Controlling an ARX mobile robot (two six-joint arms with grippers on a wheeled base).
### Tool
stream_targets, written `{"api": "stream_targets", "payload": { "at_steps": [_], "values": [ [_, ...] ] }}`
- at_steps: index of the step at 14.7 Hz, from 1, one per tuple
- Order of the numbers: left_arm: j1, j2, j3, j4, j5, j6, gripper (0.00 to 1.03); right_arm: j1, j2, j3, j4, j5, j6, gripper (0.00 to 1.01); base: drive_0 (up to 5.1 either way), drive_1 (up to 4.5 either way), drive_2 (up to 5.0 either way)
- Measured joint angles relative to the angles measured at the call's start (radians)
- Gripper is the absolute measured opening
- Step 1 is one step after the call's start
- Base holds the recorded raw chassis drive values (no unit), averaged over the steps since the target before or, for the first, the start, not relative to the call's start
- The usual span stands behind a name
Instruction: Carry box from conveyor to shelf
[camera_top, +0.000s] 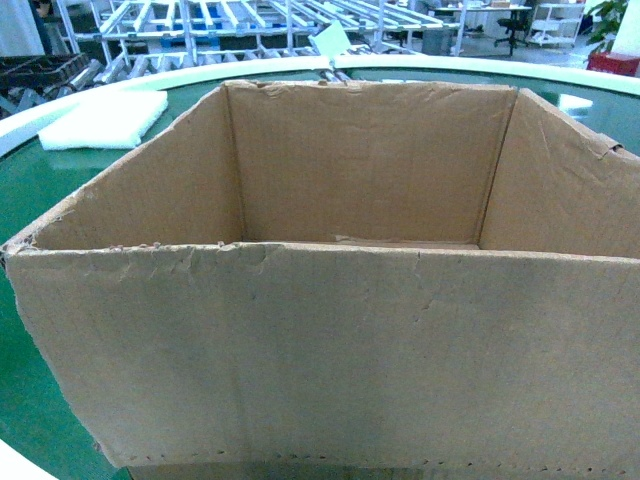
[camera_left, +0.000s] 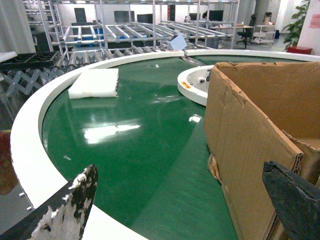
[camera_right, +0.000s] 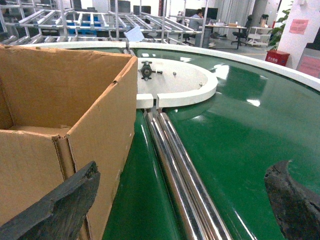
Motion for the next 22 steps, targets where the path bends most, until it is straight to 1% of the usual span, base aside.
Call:
{"api": "stream_targets", "payload": {
  "at_steps": [11, 12, 13, 14, 15, 16, 17, 18, 19, 20, 21, 22],
  "values": [
    [0.003, 0.002, 0.0, 0.003, 0.005, 0.001, 0.98, 0.001, 0.001, 0.0, 0.001, -0.003, 0.002, 0.98, 0.0, 0.0, 0.0],
    [0.018, 0.016, 0.003, 0.012, 0.045, 0.008, 0.98, 0.015, 0.016, 0.004, 0.001, 0.001, 0.003, 0.98, 0.0, 0.0, 0.0],
    [0.023, 0.048, 0.019, 0.029, 0.071, 0.013, 0.98, 0.029, 0.04, 0.013, -0.007, 0.003, -0.001, 0.98, 0.0, 0.0, 0.0],
    [0.019, 0.079, 0.052, 0.043, 0.084, 0.021, 0.98, 0.045, 0.06, 0.03, -0.007, 0.004, -0.006, 0.98, 0.0, 0.0, 0.0],
    [-0.003, 0.107, 0.088, 0.072, 0.087, 0.032, 0.98, 0.043, 0.076, 0.053, -0.005, 0.003, -0.015, 0.98, 0.0, 0.0, 0.0],
    [-0.038, 0.152, 0.126, 0.116, 0.089, 0.042, 0.98, 0.019, 0.098, 0.087, 0.009, -0.003, -0.018, 0.98, 0.0, 0.0, 0.0],
    [-0.072, 0.225, 0.158, 0.146, 0.098, 0.058, 0.98, 0.004, 0.135, 0.131, 0.046, -0.005, -0.034, 0.98, 0.0, 0.0, 0.0],
    [-0.07, 0.302, 0.166, 0.173, 0.116, 0.061, 0.98, -0.003, 0.195, 0.166, 0.093, -0.026, -0.056, 0.98, 0.0, 0.0, 0.0],
    [-0.03, 0.376, 0.174, 0.227, 0.142, 0.061, 0.98, -0.014, 0.28, 0.193, 0.158, -0.042, -0.084, 0.98, 0.0, 0.0, 0.0],
    [0.002, 0.435, 0.193, 0.257, 0.152, 0.061, 0.98, -0.014, 0.357, 0.232, 0.209, -0.05, -0.1, 0.98, 0.0, 0.0, 0.0],
    [0.033, 0.509, 0.219, 0.311, 0.185, 0.061, 0.98, -0.013, 0.451, 0.29, 0.241, -0.061, -0.118, 0.98, 0.0, 0.0, 0.0],
    [0.047, 0.565, 0.247, 0.343, 0.207, 0.063, 0.98, -0.006, 0.52, 0.329, 0.262, -0.055, -0.139, 0.98, 0.0, 0.0, 0.0]
  ]
}}
